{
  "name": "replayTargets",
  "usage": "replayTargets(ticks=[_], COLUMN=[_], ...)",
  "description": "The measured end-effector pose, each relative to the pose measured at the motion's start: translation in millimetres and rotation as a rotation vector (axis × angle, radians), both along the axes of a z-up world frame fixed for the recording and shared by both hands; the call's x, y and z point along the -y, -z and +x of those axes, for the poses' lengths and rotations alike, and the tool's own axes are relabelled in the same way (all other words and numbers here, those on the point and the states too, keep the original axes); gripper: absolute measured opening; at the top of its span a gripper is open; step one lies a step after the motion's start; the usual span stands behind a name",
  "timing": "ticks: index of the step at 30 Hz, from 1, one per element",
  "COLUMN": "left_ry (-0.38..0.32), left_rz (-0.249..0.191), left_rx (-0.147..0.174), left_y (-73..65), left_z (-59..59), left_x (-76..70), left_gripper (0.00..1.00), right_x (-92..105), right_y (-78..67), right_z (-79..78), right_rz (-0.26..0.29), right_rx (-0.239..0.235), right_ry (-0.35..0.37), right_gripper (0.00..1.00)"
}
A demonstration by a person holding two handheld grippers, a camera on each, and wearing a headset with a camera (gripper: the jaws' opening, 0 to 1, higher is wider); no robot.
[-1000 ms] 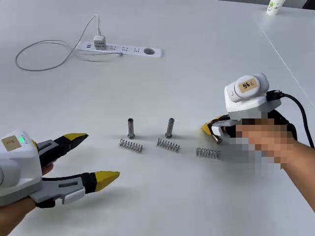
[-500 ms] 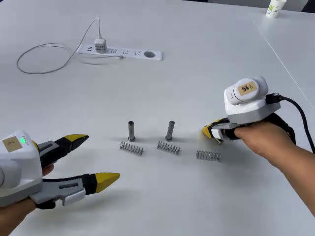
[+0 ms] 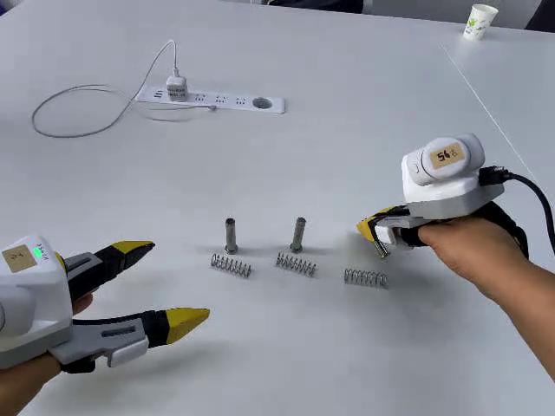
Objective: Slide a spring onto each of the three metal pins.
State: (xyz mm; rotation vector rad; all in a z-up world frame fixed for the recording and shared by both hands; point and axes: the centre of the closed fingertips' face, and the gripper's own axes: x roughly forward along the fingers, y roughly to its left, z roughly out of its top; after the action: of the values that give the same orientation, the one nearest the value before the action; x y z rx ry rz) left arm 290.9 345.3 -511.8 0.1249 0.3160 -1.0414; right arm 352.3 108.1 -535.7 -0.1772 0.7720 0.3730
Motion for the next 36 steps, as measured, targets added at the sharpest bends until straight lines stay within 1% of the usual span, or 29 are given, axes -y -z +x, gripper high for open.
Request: replayTargets(ticks=[7, 17, 36], left_ry=[-0.002, -0.002, 0.004], left_rz=[0.002, -0.004, -0.003], left_rx=[0.004, 0.008, 0.008], left_y=[-1.0, -2.9, -2.4], left_z=[-0.9, -1.6, -1.7], left_x=[-1.3, -0.1, 1.9], left_gripper=[0.72, 0.73, 0.73], right_x=[0.3, -4.6, 0.1], right_y=[-6.6, -15.8, -18.9], right_z=[-2.9, -5.5, -13.2], right_rz=[0.007, 0.017, 0.027], right_rx=[0.023, 0.055, 0.083], right_ry=[0.005, -0.001, 0.012], right_gripper=[0.09, 0.09, 0.09])
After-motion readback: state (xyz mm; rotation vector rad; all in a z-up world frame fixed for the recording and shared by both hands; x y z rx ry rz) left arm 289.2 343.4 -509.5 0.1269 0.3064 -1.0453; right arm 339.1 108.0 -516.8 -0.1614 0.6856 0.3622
